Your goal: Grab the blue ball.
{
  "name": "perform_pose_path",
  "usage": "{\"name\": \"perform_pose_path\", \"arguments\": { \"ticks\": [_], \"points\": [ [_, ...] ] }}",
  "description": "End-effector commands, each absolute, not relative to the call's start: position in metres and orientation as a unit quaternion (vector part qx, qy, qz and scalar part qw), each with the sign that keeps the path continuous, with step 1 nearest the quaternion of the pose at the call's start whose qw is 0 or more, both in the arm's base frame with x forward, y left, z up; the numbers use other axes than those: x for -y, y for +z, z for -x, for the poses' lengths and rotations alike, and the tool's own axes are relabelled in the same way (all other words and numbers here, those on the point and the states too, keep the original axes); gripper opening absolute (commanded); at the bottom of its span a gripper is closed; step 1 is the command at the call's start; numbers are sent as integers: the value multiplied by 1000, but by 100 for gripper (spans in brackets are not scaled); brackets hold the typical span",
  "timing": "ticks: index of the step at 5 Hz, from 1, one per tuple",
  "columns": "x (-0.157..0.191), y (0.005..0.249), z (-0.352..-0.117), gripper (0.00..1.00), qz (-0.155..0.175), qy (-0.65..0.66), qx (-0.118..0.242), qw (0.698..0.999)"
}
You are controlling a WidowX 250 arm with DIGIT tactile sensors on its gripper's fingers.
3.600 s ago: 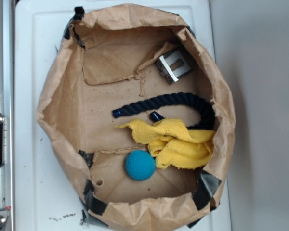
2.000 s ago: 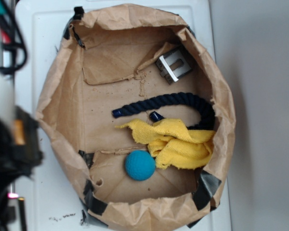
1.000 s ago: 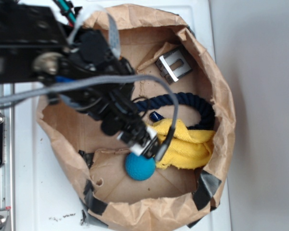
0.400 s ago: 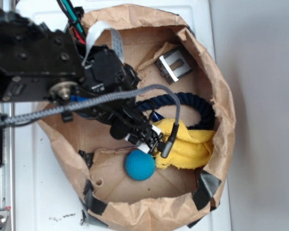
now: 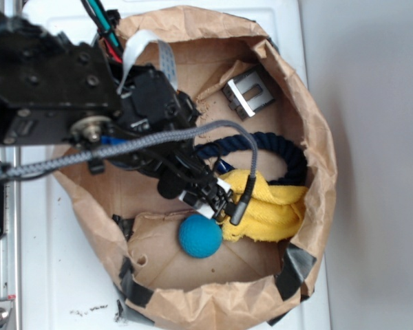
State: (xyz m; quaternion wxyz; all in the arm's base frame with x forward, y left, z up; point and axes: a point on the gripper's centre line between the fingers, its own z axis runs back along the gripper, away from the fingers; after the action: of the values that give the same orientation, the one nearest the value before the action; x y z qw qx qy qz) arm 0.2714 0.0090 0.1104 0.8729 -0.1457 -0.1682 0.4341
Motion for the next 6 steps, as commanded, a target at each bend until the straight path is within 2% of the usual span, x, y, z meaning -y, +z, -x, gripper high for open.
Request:
{"name": "perform_pose_path", "arguments": {
  "ticks": [1,2,3,4,5,6],
  "points": [
    [13,113,-277,100,132,398,186,889],
    [44,106,-284,100,129,378,159,903],
    [69,95,-286,100,91,347,181,916],
    [72,81,-293,100,75,335,198,918],
    [59,57,-304,100,47,338,197,919],
    [47,49,-307,0,39,354,197,913]
  ]
}}
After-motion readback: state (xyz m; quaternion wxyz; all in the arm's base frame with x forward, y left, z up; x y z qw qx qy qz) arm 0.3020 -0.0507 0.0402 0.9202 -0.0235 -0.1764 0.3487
